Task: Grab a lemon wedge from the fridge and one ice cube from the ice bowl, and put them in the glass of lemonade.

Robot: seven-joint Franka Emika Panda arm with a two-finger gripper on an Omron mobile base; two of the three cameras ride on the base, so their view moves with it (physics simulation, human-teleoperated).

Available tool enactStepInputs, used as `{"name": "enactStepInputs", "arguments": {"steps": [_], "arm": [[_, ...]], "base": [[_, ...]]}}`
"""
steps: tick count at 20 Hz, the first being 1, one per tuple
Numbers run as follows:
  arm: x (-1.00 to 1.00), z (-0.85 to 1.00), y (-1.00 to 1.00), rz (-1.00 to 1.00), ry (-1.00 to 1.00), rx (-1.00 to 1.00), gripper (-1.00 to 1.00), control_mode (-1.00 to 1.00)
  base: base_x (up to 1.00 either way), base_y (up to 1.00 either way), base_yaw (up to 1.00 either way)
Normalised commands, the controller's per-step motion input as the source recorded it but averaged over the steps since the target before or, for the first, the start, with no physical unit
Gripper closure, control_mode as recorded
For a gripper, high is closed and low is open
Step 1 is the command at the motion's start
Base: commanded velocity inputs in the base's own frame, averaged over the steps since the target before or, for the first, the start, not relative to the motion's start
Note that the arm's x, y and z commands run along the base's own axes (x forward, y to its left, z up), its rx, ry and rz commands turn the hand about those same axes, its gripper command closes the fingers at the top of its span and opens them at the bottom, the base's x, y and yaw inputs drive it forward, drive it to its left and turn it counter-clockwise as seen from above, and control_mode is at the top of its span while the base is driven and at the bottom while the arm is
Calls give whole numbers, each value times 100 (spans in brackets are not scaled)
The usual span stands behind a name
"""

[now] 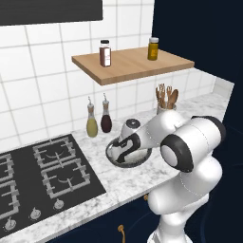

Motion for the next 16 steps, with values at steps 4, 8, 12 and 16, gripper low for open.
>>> {"name": "enactStepInputs", "arguments": {"steps": [4,8,12,16], "arm": [[0,-8,0,0,0,0,100,-100],[0,-5,0,0,0,0,100,-100],[0,0,0,0,0,0,100,-100],[0,0,0,0,0,0,100,-100]], "base": [[0,0,0],[0,0,0],[0,0,0],[0,0,0]]}}
